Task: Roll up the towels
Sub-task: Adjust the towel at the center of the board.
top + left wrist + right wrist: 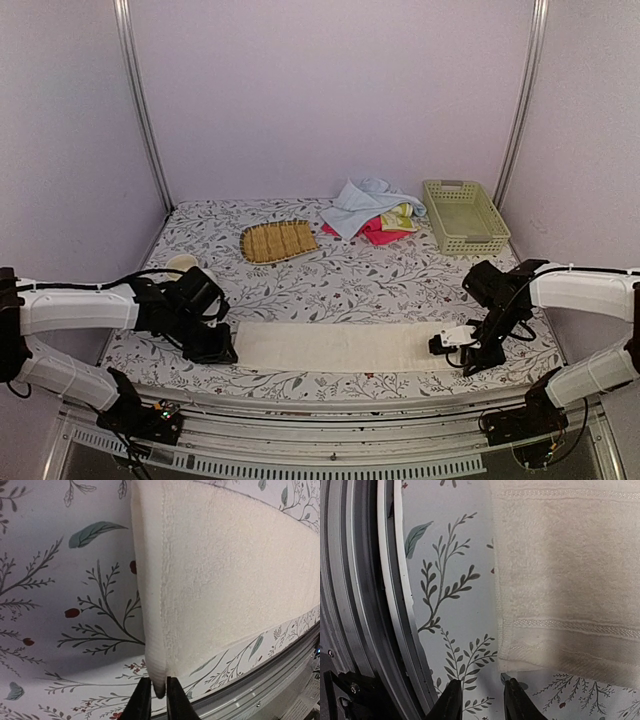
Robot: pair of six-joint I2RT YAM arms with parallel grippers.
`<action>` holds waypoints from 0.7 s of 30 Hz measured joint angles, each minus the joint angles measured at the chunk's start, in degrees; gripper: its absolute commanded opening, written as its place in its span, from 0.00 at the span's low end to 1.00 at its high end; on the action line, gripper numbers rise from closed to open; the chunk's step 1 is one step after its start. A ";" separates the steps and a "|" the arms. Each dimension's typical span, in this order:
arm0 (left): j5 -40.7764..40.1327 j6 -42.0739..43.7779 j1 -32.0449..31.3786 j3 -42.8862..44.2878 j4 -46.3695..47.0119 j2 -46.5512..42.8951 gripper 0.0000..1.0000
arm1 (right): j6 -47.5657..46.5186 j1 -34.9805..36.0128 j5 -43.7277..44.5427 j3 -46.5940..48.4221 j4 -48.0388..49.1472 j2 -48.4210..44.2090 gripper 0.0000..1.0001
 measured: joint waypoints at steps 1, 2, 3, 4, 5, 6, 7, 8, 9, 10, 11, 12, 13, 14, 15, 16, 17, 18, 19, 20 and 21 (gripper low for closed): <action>-0.02 0.15 0.04 0.02 -0.15 -0.04 0.19 | -0.22 0.04 0.04 -0.31 -0.31 0.22 0.36; -0.11 0.39 0.09 0.04 -0.35 -0.04 0.21 | -0.24 0.04 0.00 -0.31 -0.81 0.26 0.36; -0.22 0.52 0.13 0.13 -0.68 -0.04 0.23 | -0.24 0.04 -0.22 -0.02 -1.29 0.22 0.37; -0.44 0.79 0.13 0.39 -1.46 -0.09 0.24 | -0.33 0.02 -0.79 0.66 -1.97 0.20 0.37; -0.83 0.90 0.15 0.98 -2.34 -0.15 0.25 | -0.31 0.02 -1.27 1.40 -2.54 0.17 0.37; -1.38 1.07 0.17 1.79 -3.08 -0.26 0.26 | -0.22 0.02 -1.95 2.67 -3.17 0.15 0.37; -1.92 1.31 0.20 2.78 -3.69 -0.44 0.26 | -0.07 -0.04 -2.86 4.17 -3.56 0.15 0.36; -2.69 1.62 0.22 3.91 -4.00 -0.57 0.26 | 0.20 -0.17 -3.80 5.79 -3.61 0.15 0.36; -3.08 1.90 0.24 4.74 -4.00 -0.59 0.26 | 0.61 -0.37 -4.96 7.72 -3.48 0.26 0.34; -3.78 2.23 0.31 5.86 -3.85 -0.55 0.25 | 1.46 -0.57 -5.84 9.42 -2.99 0.50 0.33; -4.50 2.69 0.35 6.84 -3.32 -0.44 0.23 | 2.49 -0.76 -6.43 10.73 -2.36 0.92 0.30; -4.92 3.08 0.46 7.67 -2.69 -0.17 0.21 | 3.67 -1.01 -7.32 12.28 -1.40 1.86 0.29; -5.46 3.56 0.52 8.44 -1.77 0.44 0.19 | 5.05 -1.11 -8.00 13.62 -0.59 3.13 0.27; -5.79 4.02 0.68 9.11 -0.50 1.46 0.17 | 6.51 -1.20 -8.79 14.97 0.39 4.87 0.26; -5.95 4.63 0.85 9.64 0.85 2.78 0.14 | 7.87 -1.29 -9.22 16.09 1.40 6.78 0.24; -6.12 5.07 1.11 9.99 2.29 4.31 0.12 | 9.29 -1.40 -9.70 16.79 2.45 8.70 0.22; -6.16 5.51 1.36 10.14 3.50 5.73 0.10 | 10.38 -1.46 -9.88 17.11 3.23 10.14 0.21; -6.16 6.23 1.75 10.32 4.94 7.69 0.08 | 11.72 -1.62 -9.97 17.25 4.26 11.69 0.20; -6.14 6.62 1.99 10.38 6.03 9.25 0.06 | 12.55 -1.77 -9.94 17.22 4.87 12.92 0.20; -6.10 7.10 2.32 10.43 7.19 11.08 0.04 | 13.64 -2.01 -9.86 17.22 5.40 14.34 0.16; -6.01 7.58 2.58 10.43 8.26 12.87 0.03 | 14.38 -2.38 -9.73 17.22 5.95 15.69 0.14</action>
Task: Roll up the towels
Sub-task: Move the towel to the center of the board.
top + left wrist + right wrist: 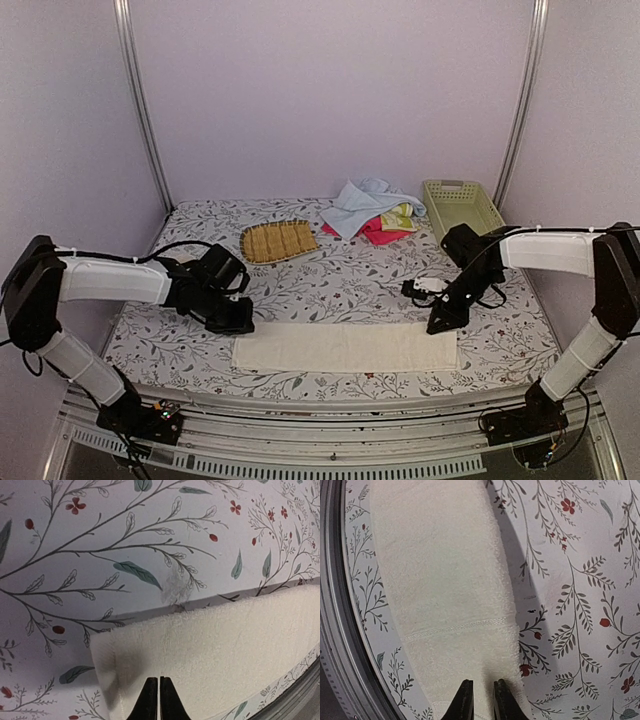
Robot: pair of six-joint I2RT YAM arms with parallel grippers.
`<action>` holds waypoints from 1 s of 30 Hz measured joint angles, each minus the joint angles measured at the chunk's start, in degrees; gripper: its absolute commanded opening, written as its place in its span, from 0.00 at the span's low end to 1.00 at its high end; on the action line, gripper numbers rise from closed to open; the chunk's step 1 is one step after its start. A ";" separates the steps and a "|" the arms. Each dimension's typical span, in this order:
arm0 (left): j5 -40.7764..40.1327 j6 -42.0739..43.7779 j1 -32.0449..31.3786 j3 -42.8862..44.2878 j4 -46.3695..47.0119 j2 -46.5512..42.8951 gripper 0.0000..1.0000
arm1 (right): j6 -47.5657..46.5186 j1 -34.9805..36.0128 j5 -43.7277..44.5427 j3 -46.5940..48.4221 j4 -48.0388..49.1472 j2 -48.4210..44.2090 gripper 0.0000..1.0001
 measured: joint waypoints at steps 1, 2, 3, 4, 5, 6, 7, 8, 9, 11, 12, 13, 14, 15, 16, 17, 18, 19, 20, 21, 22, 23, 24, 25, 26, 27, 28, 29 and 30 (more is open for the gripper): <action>0.11 0.52 0.22 0.00 0.92 1.62 0.01 | 0.68 -0.42 0.26 0.00 0.46 1.11 0.13; 0.15 0.87 0.42 0.00 1.77 3.34 0.00 | 1.57 -1.07 0.63 -0.02 0.81 2.16 0.13; 0.15 1.11 0.55 -0.02 2.36 4.46 0.00 | 2.21 -1.81 1.20 -0.04 1.18 2.93 0.13; 0.26 1.53 0.72 -0.04 3.08 5.88 0.00 | 2.62 -2.45 1.64 -0.07 1.46 3.37 0.13; 0.33 1.77 0.85 -0.13 3.74 6.93 0.00 | 3.13 -3.17 2.45 -0.20 1.88 3.82 0.13; 0.39 1.90 1.01 -0.20 4.35 7.58 0.00 | 3.50 -3.85 3.43 -0.39 2.40 4.33 0.13; 0.48 2.10 1.18 -0.26 5.29 7.69 0.00 | 3.74 -4.24 4.22 -0.57 2.82 4.74 0.13; 0.61 2.21 1.25 -0.26 5.95 8.02 0.00 | 3.93 -4.63 5.22 -0.81 3.23 5.38 0.13; 0.74 2.25 1.29 -0.28 6.60 8.22 0.00 | 4.09 -4.85 6.12 -1.05 3.72 6.12 0.13; 1.22 2.34 1.31 -0.28 7.96 8.70 0.00 | 4.48 -5.22 7.74 -1.18 4.35 8.15 0.13; 1.44 2.36 1.31 -0.28 8.66 8.90 0.00 | 4.66 -5.53 8.00 -0.96 4.94 8.35 0.13; 1.73 2.36 1.33 -0.26 9.18 9.14 0.00 | 4.81 -5.70 8.09 -0.55 5.05 8.79 0.13; 1.88 2.36 1.36 -0.26 9.53 9.27 0.00 | 4.85 -5.77 8.17 -0.15 4.90 9.14 0.13; 2.01 2.36 1.36 -0.24 9.90 9.38 0.00 | 4.85 -5.79 8.55 0.46 4.85 9.70 0.13; 2.10 2.34 1.36 -0.24 10.14 9.49 0.00 | 4.81 -5.86 8.92 1.36 4.85 10.45 0.12; 2.29 2.29 1.36 -0.24 10.34 9.53 0.00 | 4.63 -5.97 9.25 2.43 4.92 11.30 0.13; 2.43 2.19 1.36 -0.24 10.40 9.55 0.00 | 4.46 -6.16 9.51 3.41 4.96 12.07 0.12; 2.64 2.08 1.36 -0.24 10.45 9.55 0.00 | 3.98 -6.58 9.88 4.74 5.01 13.11 0.12; 2.80 1.88 1.33 -0.24 10.49 9.55 0.00 | 3.58 -7.19 10.32 6.21 5.11 14.21 0.13; 2.89 1.68 1.33 -0.24 10.51 9.55 0.00 | 3.13 -8.17 10.91 8.13 5.44 15.61 0.13; 2.95 1.38 1.20 -0.24 10.56 9.53 0.00 | 2.73 -9.18 11.76 9.81 5.79 16.81 0.14; 3.04 0.92 0.96 -0.24 10.56 9.53 0.00 | 2.34 -10.19 12.57 11.28 6.38 17.86 0.16; 3.17 0.63 0.81 -0.24 10.60 9.49 0.00 | 1.90 -11.52 13.68 13.16 6.93 19.10 0.17; 3.28 0.37 0.52 -0.22 10.69 9.46 0.00 | 1.73 -12.35 14.56 14.34 7.32 19.82 0.20; 3.37 0.13 0.07 -0.22 10.71 9.38 0.01 | 1.42 -13.16 15.50 15.54 7.69 20.37 0.26; 3.37 -0.09 -0.46 -0.22 10.69 9.20 0.02 | 1.33 -13.57 16.13 16.20 7.78 20.57 0.30; 3.34 -0.24 -0.98 -0.20 10.51 8.94 0.03 | 1.22 -14.01 16.55 16.76 7.58 20.59 0.33; 3.19 -0.39 -1.49 -0.17 10.25 8.57 0.05 | 1.18 -14.27 16.92 17.35 7.37 20.41 0.36; 3.15 -0.55 -1.90 -0.13 10.10 8.15 0.06 | 1.62 -14.47 16.92 17.64 7.26 20.22 0.37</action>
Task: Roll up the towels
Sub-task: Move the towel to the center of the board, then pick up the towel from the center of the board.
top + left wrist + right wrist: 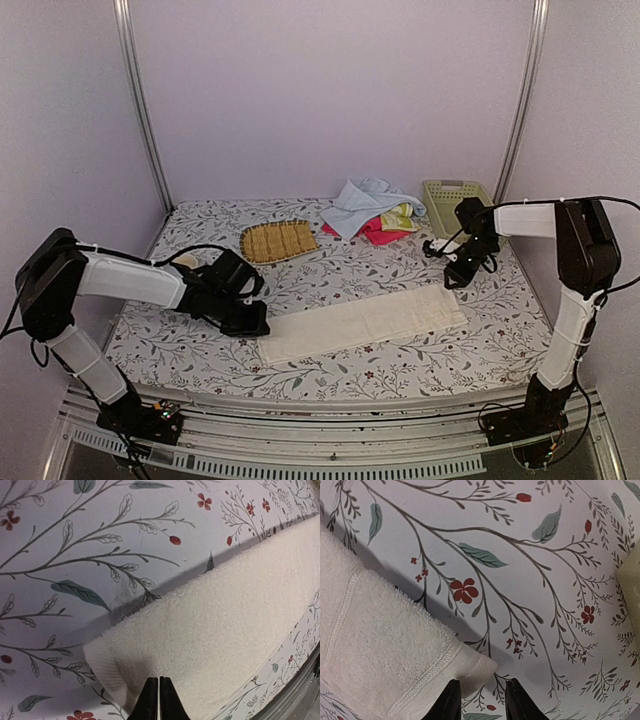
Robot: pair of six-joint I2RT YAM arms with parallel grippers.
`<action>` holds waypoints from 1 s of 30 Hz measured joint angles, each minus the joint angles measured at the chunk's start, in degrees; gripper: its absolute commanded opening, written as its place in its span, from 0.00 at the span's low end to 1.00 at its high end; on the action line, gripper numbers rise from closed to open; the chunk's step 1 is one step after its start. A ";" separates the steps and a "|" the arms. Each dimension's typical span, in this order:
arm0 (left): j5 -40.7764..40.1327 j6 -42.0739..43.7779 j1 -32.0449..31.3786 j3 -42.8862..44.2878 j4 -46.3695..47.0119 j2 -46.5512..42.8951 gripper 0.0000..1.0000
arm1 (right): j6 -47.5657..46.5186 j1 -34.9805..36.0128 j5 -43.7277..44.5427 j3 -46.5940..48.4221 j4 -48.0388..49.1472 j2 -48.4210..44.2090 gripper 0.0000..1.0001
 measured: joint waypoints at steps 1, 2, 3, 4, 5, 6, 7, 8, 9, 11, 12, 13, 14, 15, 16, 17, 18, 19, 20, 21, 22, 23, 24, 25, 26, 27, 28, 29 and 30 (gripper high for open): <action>-0.04 -0.04 -0.33 0.13 -0.02 -0.42 0.07 | 0.46 -0.11 0.02 0.15 -0.07 -0.35 0.38; -0.09 -0.11 -0.57 0.24 0.04 -0.83 0.08 | 0.96 -0.17 -0.17 0.13 -0.28 -0.83 0.38; -0.13 -0.11 -0.70 0.37 0.07 -1.18 0.09 | 2.29 -0.20 -0.46 0.13 -0.96 -1.84 0.38; -0.24 -0.15 -0.79 0.59 0.09 -1.46 0.09 | 2.54 -0.22 -0.55 0.13 -1.09 -2.05 0.39; -0.31 -0.15 -0.81 0.85 0.13 -1.57 0.10 | 3.50 -0.28 -0.76 0.13 -1.29 -2.45 0.39; -0.42 -0.11 -0.81 1.14 0.20 -1.60 0.10 | 4.66 -0.48 -1.14 0.11 -1.51 -2.82 0.40; -0.46 -0.09 -0.81 1.33 0.20 -1.57 0.10 | 5.55 -0.63 -1.62 0.07 -1.75 -3.02 0.41; -0.48 -0.02 -0.81 1.53 0.20 -1.57 0.11 | 6.58 -0.81 -2.12 -0.07 -1.95 -3.04 0.41; -0.46 0.07 -0.81 1.68 0.20 -1.55 0.11 | 7.39 -0.96 -2.43 -0.28 -2.08 -3.04 0.42; -0.48 0.33 -0.81 2.12 0.22 -1.25 0.11 | 8.81 -1.22 -3.06 -1.01 -2.75 -3.02 0.43; -0.48 0.39 -0.81 2.23 0.24 -1.03 0.11 | 9.49 -1.31 -3.26 -1.29 -3.26 -3.02 0.43; -0.55 0.52 -0.81 2.27 0.20 -0.83 0.11 | 9.97 -1.44 -3.45 -1.53 -3.56 -3.02 0.43; -0.63 0.59 -0.81 2.27 0.20 -0.70 0.11 | 10.40 -1.46 -3.52 -1.75 -3.74 -3.02 0.43; -0.81 0.66 -0.81 2.27 0.15 -0.59 0.11 | 10.84 -1.49 -3.65 -1.90 -4.00 -2.99 0.44; -0.98 0.79 -0.81 2.27 0.17 -0.52 0.11 | 11.13 -1.49 -3.78 -2.08 -4.07 -2.99 0.44; -1.14 0.83 -0.81 2.27 0.15 -0.50 0.11 | 11.34 -1.49 -3.89 -2.21 -4.20 -2.93 0.44; -1.33 0.92 -0.81 2.27 0.17 -0.50 0.11 | 11.50 -1.49 -3.96 -2.29 -4.35 -2.86 0.44; -1.38 0.96 -0.81 2.27 0.17 -0.50 0.11 | 11.65 -1.49 -4.04 -2.40 -4.37 -2.75 0.44; -1.46 0.98 -0.81 2.25 0.15 -0.50 0.11 | 11.85 -1.49 -4.09 -2.56 -4.39 -2.54 0.44; -1.53 1.01 -0.81 2.25 0.17 -0.50 0.11 | 12.02 -1.49 -4.09 -2.67 -4.46 -2.25 0.44; -1.57 1.01 -0.81 2.25 0.17 -0.50 0.11 | 12.22 -1.49 -4.09 -2.82 -4.48 -1.90 0.44; -1.62 1.01 -0.81 2.23 0.17 -0.50 0.11 | 12.28 -1.49 -4.07 -2.99 -4.50 -1.66 0.44; -1.66 1.03 -0.81 2.21 0.17 -0.50 0.11 | 12.37 -1.49 -4.00 -3.32 -4.44 -1.42 0.43; -1.77 1.05 -0.81 2.21 0.17 -0.50 0.11 | 12.44 -1.46 -3.85 -3.91 -4.26 -1.29 0.41; -1.84 1.07 -0.81 2.21 0.15 -0.50 0.11 | 12.41 -1.46 -3.80 -4.28 -3.93 -1.40 0.40; -1.86 1.14 -0.81 2.21 0.17 -0.50 0.11 | 12.48 -1.46 -3.63 -4.50 -3.82 -1.44 0.38; -1.92 1.22 -0.81 2.21 0.17 -0.50 0.11 | 12.46 -1.46 -3.26 -4.76 -3.39 -1.57 0.36; -2.01 1.27 -0.81 2.21 0.15 -0.50 0.11 | 12.46 -1.46 -2.43 -5.16 -2.89 -1.75 0.32; -2.21 1.33 -0.81 2.21 0.15 -0.50 0.11 | 12.35 -1.46 -1.88 -5.57 -2.34 -1.92 0.29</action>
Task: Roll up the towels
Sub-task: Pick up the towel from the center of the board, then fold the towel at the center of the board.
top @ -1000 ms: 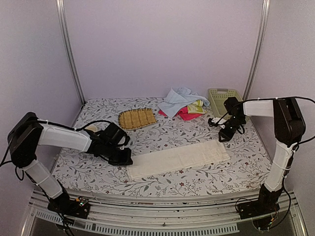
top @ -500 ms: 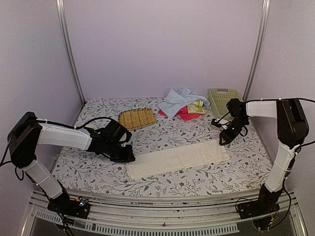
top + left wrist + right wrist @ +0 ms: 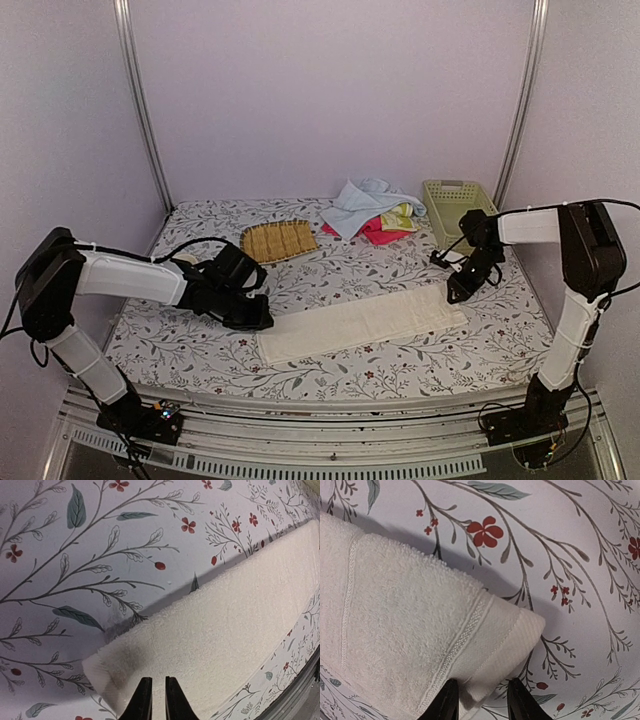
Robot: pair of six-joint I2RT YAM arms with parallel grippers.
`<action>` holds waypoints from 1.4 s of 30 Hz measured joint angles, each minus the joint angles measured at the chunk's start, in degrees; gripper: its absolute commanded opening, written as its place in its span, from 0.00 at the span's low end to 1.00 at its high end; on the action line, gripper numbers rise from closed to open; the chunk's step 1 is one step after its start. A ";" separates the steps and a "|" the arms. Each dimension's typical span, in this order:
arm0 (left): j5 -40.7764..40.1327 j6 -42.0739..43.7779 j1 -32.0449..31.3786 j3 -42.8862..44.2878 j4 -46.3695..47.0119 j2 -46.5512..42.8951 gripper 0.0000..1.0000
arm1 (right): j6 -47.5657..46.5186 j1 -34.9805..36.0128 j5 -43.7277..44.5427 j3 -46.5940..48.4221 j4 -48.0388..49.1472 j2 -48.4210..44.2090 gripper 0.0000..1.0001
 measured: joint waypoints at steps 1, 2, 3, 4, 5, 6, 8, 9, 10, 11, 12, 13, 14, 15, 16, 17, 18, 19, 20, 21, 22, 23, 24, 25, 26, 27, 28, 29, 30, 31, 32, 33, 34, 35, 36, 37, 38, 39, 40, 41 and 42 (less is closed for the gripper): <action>-0.15 0.07 0.00 0.00 0.00 0.00 0.11 | -0.02 0.07 0.81 -0.61 0.68 -0.35 0.26; -0.26 0.11 0.00 0.00 -0.02 0.02 0.11 | -0.20 0.13 1.46 -1.20 1.29 -0.72 0.23; -0.42 0.13 0.00 0.02 -0.07 0.02 0.12 | -0.26 0.13 1.81 -1.68 1.88 -1.05 0.21; -0.55 0.17 0.00 0.02 -0.07 0.02 0.12 | -0.33 -0.04 1.95 -1.99 2.29 -1.27 0.18; -0.61 0.22 0.00 0.02 -0.07 0.02 0.11 | -0.50 -0.39 2.14 -2.16 2.47 -1.42 0.14; -0.68 0.33 0.00 0.02 -0.09 0.02 0.12 | -0.74 -1.27 2.47 -2.19 2.49 -1.46 0.12; -0.83 0.50 0.00 0.02 -0.11 0.02 0.12 | -1.49 -3.10 2.89 -2.08 2.60 -1.49 0.06; -0.90 0.55 0.00 0.02 -0.13 0.02 0.11 | -1.70 -4.48 3.13 -1.95 2.60 -1.51 0.05; -0.94 0.59 0.00 0.02 -0.13 0.02 0.11 | -2.12 -5.90 3.43 -1.75 2.56 -1.51 0.04; -1.05 0.70 0.00 0.02 -0.15 0.02 0.12 | -2.60 -7.50 3.91 -1.53 2.47 -1.51 0.03; -1.18 0.79 0.00 0.02 -0.15 0.02 0.12 | -2.89 -9.05 4.35 -1.22 2.14 -1.51 0.03; -1.29 0.92 0.00 0.02 -0.17 0.02 0.12 | -3.15 -10.10 4.57 -1.03 1.79 -1.51 0.03; -1.38 0.98 0.00 0.02 -0.15 0.02 0.12 | -3.41 -11.21 4.61 -0.83 1.18 -1.60 0.03; -1.49 1.07 0.00 0.00 -0.15 0.02 0.12 | -3.61 -12.13 4.74 -0.46 0.17 -1.73 0.03; -1.60 1.16 0.00 0.00 -0.15 0.02 0.12 | -3.85 -12.85 4.44 0.39 -1.40 -1.88 0.03; -1.68 1.22 0.00 0.00 -0.15 0.02 0.12 | -4.04 -13.09 3.87 1.36 -2.56 -2.14 0.03; -1.73 1.33 0.00 0.00 -0.15 0.02 0.12 | -4.20 -13.16 2.71 2.58 -3.91 -2.54 0.03; -1.79 1.40 0.00 0.00 -0.15 0.02 0.12 | -4.31 -13.14 1.49 3.65 -5.05 -3.04 0.03; -1.84 1.44 0.02 0.00 -0.15 0.02 0.12 | -4.46 -13.03 -0.72 5.03 -6.58 -3.76 0.03; -1.90 1.49 0.00 -0.02 -0.15 0.07 0.12 | -4.68 -12.85 -3.15 6.34 -8.04 -4.50 0.03; -1.90 1.53 0.02 -0.02 -0.13 0.13 0.12 | -4.87 -12.66 -5.84 7.43 -9.38 -5.31 0.03; -1.90 1.55 0.02 -0.04 -0.13 0.20 0.12 | -5.03 -12.37 -8.57 8.28 -10.62 -6.03 0.03; -1.90 1.57 0.00 -0.04 -0.13 0.31 0.12 | -5.14 -11.96 -11.15 8.76 -11.78 -6.69 0.03; -1.90 1.60 0.02 -0.04 -0.09 0.46 0.12 | -5.25 -11.47 -13.03 9.03 -12.76 -7.15 0.03; -1.90 1.60 0.02 -0.04 -0.07 0.68 0.12 | -5.33 -10.75 -15.15 9.22 -13.94 -7.50 0.03; -1.88 1.62 0.02 -0.04 -0.07 0.85 0.12 | -5.38 -9.86 -17.09 9.35 -15.10 -7.54 0.03; -1.86 1.64 0.02 -0.04 -0.07 1.11 0.12 | -5.35 -9.07 -18.51 9.46 -15.96 -7.50 0.03; -1.81 1.70 0.02 -0.02 -0.11 1.36 0.12 | -5.33 -8.00 -20.28 9.55 -16.96 -7.28 0.03; -1.81 1.84 0.02 0.02 -0.15 1.55 0.12 | -5.31 -7.04 -21.97 9.86 -18.27 -6.91 0.03; -1.73 2.05 0.02 0.17 -0.39 1.86 0.12 | -5.25 -6.16 -23.67 10.36 -19.39 -6.36 0.03; -1.70 2.19 0.00 0.39 -0.57 2.12 0.12 | -5.11 -5.35 -25.35 10.82 -20.02 -5.77 0.03; -1.70 2.27 0.00 0.57 -0.74 2.29 0.12 | -5.01 -4.68 -26.84 11.13 -20.50 -5.31 0.03; -1.70 2.36 0.02 0.74 -0.92 2.38 0.12 | -4.81 -3.93 -28.61 11.30 -20.90 -4.76 0.03; -1.70 2.45 0.00 0.81 -1.01 2.38 0.12 | -4.55 -3.19 -30.27 11.32 -21.18 -4.33 0.03; -1.68 2.45 0.00 0.83 -1.11 2.38 0.12 | -4.28 -2.47 -31.85 11.34 -21.49 -3.93 0.03; -1.60 2.45 0.02 0.83 -1.20 2.40 0.12 | -3.96 -1.77 -33.29 11.34 -21.70 -3.58 0.03; -1.40 2.45 0.00 0.85 -1.33 2.45 0.13 | -3.63 -1.01 -34.86 11.34 -21.84 -3.17 0.03; -1.18 2.43 0.00 0.90 -1.38 2.60 0.13 | -3.13 0.11 -36.70 11.37 -21.84 -2.71 0.03; -0.96 2.43 0.00 1.01 -1.42 2.82 0.13 | -2.82 0.83 -37.81 11.37 -21.75 -2.40 0.03; -0.70 2.40 -0.02 1.20 -1.44 3.21 0.13 | -2.32 1.81 -39.15 11.39 -21.62 -2.05 0.03; -0.46 2.40 -0.04 1.42 -1.44 3.65 0.12 | -1.57 2.75 -40.39 11.39 -21.29 -1.68 0.03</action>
